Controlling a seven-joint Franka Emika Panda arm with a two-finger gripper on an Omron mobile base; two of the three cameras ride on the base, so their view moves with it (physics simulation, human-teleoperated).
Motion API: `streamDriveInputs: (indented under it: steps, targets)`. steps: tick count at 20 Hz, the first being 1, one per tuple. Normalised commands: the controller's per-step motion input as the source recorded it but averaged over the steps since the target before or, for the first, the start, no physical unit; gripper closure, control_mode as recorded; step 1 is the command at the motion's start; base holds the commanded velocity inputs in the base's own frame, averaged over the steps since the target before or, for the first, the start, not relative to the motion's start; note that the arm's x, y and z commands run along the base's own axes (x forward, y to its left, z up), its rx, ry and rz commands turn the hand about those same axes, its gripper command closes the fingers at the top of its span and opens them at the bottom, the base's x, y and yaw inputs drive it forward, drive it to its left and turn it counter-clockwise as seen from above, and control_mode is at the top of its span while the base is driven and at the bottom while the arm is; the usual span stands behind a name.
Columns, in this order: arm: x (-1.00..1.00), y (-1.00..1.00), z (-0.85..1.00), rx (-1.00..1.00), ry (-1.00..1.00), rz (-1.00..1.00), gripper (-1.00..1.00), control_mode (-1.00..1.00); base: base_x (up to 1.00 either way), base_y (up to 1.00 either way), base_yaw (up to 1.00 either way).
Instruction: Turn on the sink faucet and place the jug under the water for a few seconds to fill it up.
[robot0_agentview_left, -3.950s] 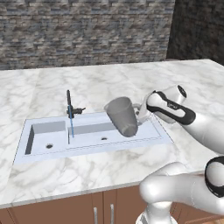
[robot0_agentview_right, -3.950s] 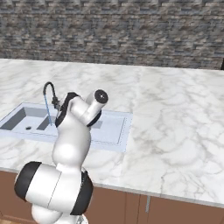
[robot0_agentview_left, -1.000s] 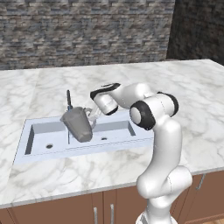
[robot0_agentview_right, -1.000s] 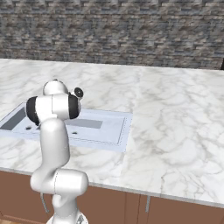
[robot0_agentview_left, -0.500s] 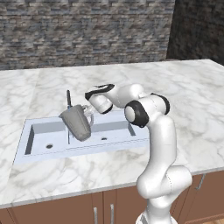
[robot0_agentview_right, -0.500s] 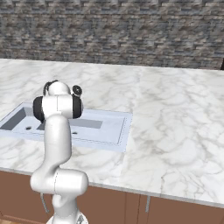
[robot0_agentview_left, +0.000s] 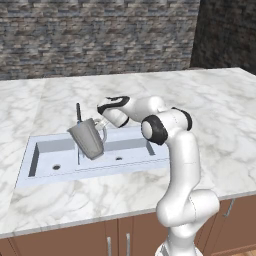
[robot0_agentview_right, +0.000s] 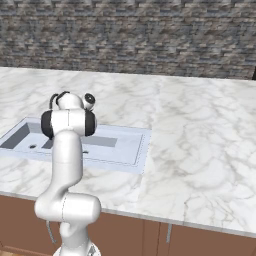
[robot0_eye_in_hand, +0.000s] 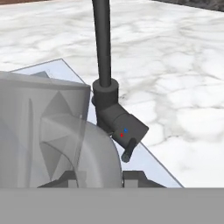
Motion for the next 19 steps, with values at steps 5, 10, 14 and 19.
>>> streamDriveInputs:
  steps: [5, 10, 14, 19]
  targets:
    - [0.01, 0.02, -0.17, 0.0, -0.04, -0.05, 1.0, -1.0, 0.0, 0.0, 0.0]
    - [0.0, 0.01, -0.1, 0.0, -0.06, -0.02, 1.0, -1.0, 0.0, 0.0, 0.0]
    - [0.0, 0.1, -0.04, 0.0, -0.01, -0.02, 1.0, -1.0, 0.0, 0.0, 0.0]
    - [0.08, 0.24, -0.02, 0.0, 0.0, -0.05, 1.0, -1.0, 0.0, 0.0, 0.0]
